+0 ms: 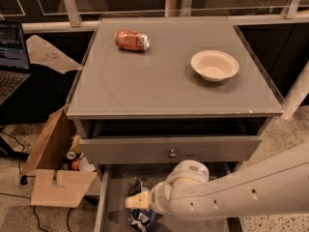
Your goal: Pick blue chip bag from middle drawer and place on counter
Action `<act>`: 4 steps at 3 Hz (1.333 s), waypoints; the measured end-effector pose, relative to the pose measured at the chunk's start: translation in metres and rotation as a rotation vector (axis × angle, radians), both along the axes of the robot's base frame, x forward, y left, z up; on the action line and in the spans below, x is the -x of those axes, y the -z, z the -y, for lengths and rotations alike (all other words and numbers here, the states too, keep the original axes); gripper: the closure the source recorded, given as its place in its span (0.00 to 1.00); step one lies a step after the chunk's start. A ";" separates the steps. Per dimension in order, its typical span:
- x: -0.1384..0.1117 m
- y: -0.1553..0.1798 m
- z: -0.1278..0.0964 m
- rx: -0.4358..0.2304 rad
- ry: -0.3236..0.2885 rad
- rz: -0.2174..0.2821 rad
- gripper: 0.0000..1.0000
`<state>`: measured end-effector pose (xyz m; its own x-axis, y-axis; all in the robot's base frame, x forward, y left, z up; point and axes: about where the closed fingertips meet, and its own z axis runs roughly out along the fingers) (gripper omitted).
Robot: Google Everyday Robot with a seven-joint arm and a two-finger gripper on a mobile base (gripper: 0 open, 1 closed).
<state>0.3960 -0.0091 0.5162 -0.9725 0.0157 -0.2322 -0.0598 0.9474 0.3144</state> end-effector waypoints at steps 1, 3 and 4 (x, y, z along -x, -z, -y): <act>-0.004 0.006 0.010 -0.036 0.055 -0.006 0.00; -0.031 0.043 0.004 -0.075 0.029 0.008 0.00; -0.035 0.070 -0.007 -0.059 -0.037 0.018 0.00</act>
Offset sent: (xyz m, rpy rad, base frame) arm 0.0186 0.0217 -0.0946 0.1351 0.0331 -0.2614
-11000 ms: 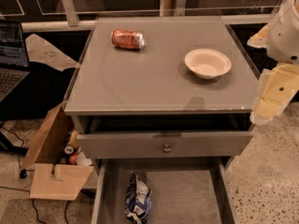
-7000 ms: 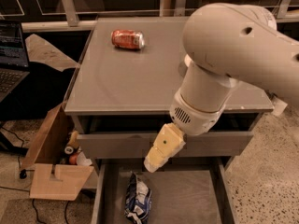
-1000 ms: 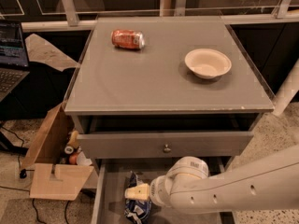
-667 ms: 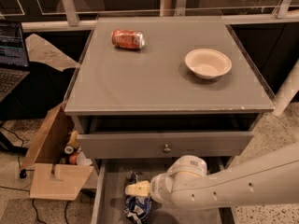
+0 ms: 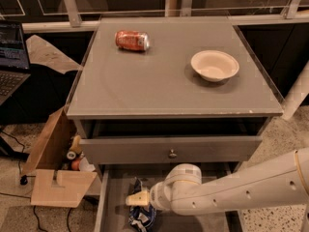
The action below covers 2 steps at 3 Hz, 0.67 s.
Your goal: Pick blue chip bag from middle drawer and place on counter
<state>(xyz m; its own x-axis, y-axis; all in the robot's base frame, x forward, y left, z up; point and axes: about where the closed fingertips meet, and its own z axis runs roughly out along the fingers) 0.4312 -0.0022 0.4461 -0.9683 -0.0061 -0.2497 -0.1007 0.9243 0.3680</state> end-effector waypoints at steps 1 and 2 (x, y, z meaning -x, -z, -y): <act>0.003 0.027 -0.013 0.046 -0.078 0.023 0.00; 0.012 0.048 -0.032 0.066 -0.116 0.013 0.00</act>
Offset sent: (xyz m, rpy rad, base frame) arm -0.0320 0.0643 -0.0793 0.0082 0.1617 -0.2549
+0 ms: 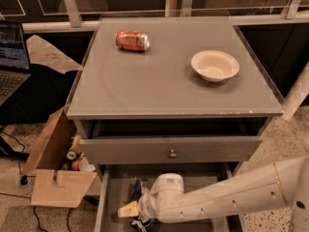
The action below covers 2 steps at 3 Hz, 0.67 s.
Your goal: Pick blue chip bag from middle drawer and place on counter
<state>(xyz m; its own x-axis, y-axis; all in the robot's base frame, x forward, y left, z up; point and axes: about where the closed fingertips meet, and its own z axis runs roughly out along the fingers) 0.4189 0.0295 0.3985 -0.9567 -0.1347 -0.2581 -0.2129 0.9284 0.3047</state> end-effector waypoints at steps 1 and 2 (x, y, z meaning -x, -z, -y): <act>0.009 0.026 -0.012 0.060 -0.040 -0.011 0.16; 0.013 0.035 -0.007 0.103 -0.078 -0.011 0.40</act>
Offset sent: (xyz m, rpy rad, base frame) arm -0.0088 0.0123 -0.0260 -0.0597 0.0113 0.0396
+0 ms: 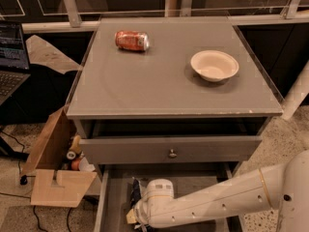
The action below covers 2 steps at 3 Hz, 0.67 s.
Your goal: Pick blue chip bag from middle drawer and place on counter
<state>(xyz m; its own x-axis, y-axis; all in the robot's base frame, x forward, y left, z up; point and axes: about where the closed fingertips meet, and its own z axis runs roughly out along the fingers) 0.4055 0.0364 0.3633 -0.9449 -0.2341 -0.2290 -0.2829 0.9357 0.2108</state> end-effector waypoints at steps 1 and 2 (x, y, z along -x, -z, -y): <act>0.000 0.000 0.000 0.000 -0.001 0.000 0.63; 0.000 0.000 0.000 0.000 -0.001 0.000 0.86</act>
Offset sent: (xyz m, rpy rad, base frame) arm 0.0000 0.0001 0.0000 0.0002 -0.0003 0.0009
